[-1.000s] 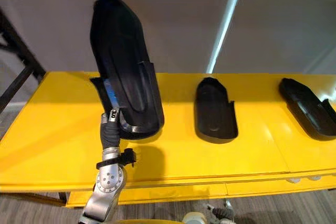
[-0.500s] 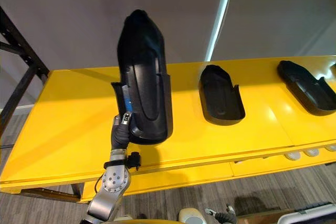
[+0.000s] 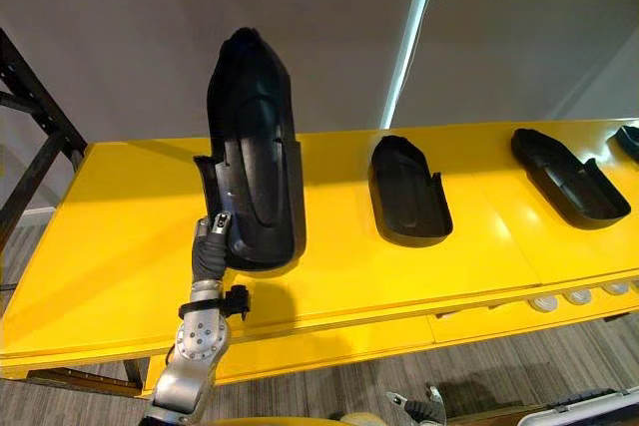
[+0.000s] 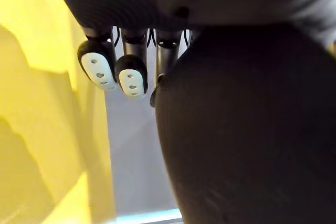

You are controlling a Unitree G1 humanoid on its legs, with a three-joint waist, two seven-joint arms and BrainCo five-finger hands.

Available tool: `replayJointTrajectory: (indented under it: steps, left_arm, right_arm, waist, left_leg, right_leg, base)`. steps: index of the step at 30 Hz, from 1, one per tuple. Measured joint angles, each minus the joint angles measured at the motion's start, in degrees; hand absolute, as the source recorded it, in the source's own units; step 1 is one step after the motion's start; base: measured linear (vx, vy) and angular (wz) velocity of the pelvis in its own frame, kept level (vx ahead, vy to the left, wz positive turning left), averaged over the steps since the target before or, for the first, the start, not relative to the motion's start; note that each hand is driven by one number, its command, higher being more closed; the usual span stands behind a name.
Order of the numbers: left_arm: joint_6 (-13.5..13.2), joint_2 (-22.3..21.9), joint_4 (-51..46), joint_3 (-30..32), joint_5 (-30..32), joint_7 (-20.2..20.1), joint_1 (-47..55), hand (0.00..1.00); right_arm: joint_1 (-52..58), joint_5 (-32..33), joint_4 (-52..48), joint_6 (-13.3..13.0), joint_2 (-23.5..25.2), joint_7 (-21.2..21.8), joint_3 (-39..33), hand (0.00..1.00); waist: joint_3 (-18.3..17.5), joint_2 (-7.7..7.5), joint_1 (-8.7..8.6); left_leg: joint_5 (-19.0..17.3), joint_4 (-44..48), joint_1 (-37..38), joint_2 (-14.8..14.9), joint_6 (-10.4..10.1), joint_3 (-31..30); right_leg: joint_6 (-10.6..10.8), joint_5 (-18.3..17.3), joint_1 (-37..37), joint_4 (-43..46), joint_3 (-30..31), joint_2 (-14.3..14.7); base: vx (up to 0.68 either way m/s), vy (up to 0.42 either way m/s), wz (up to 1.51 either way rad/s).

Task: Walk over and take plastic housings, then place them on the shelf

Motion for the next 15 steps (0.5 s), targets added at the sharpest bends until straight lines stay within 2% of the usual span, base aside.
replayJointTrajectory:
  steps: [5, 11, 15]
  left_arm:
    - [4.15, 2.45, 5.15, 6.15, 2.32, -0.02, -2.29, 1.00]
    - [6.45, 2.67, 8.93, 9.53, 5.20, -0.11, -3.28, 1.00]
    - [7.86, 2.67, 11.13, 11.62, 6.14, -1.20, -3.67, 1.00]
  right_arm:
    - [0.28, -1.50, 0.03, 0.33, -0.45, 1.20, -0.16, 0.00]
    - [0.76, -1.67, 0.13, 1.27, -1.44, 2.51, -0.32, 0.00]
    - [0.97, -1.73, 0.37, 1.73, -1.40, 3.45, -0.62, 0.00]
  waist:
    - [-0.89, 0.67, -0.11]
    - [-1.46, 1.83, -0.08]
    - [-1.55, 1.62, -0.13]
  left_leg:
    - [4.30, -6.08, 1.67, -0.95, 0.15, -0.49]
    - [4.39, -6.37, 1.29, -0.99, -0.29, -0.75]
    - [4.40, -6.37, 1.00, -1.13, -0.29, -0.90]
  right_leg:
    - [-0.10, 1.26, -0.36, -1.65, -0.67, 0.11]
    - [0.41, 1.64, -0.25, -3.15, -0.61, 0.15]
    - [0.68, 1.84, -0.27, -3.59, -0.61, 0.04]
  base:
    - [-0.12, 0.003, 0.05]
    - [-0.10, -0.010, -0.01]
    - [-0.01, 0.001, 0.00]
